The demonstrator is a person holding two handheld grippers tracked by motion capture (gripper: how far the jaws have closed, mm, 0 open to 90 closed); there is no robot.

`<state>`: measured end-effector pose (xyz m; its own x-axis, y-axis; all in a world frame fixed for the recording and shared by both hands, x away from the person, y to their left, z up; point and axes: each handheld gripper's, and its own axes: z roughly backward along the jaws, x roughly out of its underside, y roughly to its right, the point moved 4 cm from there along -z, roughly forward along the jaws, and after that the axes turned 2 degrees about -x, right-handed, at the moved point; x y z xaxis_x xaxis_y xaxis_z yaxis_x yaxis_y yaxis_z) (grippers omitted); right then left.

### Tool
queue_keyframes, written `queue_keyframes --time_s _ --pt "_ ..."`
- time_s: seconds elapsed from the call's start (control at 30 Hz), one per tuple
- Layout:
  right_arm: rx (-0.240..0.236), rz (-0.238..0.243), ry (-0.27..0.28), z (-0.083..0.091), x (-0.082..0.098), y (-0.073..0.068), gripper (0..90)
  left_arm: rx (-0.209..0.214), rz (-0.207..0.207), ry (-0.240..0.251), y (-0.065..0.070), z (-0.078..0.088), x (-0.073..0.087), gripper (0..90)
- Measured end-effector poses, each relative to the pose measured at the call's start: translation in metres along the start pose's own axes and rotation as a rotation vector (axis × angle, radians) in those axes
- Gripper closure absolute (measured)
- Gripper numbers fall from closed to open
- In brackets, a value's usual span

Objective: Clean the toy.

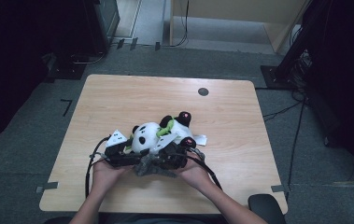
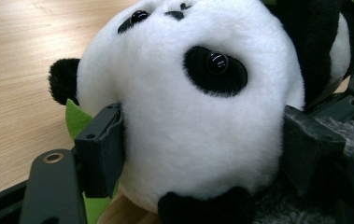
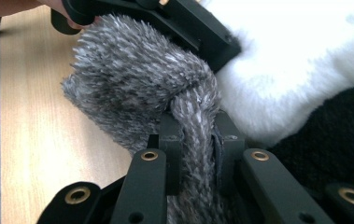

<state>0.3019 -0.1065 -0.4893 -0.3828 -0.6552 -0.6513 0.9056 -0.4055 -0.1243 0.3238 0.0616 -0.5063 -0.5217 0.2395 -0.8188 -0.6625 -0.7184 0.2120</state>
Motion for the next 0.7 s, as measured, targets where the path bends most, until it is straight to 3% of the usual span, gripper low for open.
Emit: queue_keyframes --time_s 0.2,0.47,0.7 --pt "0.027 -0.014 0.01 0.007 0.006 0.002 78.4 0.004 0.003 -0.003 -0.001 0.0 -0.001 24.8" --pt "0.071 -0.088 0.056 0.036 0.029 0.011 78.5 0.003 -0.003 -0.007 -0.001 0.0 -0.001 24.5" --pt "0.097 -0.109 0.075 0.053 0.042 0.012 78.4 0.004 -0.006 -0.013 -0.001 0.0 -0.001 24.4"
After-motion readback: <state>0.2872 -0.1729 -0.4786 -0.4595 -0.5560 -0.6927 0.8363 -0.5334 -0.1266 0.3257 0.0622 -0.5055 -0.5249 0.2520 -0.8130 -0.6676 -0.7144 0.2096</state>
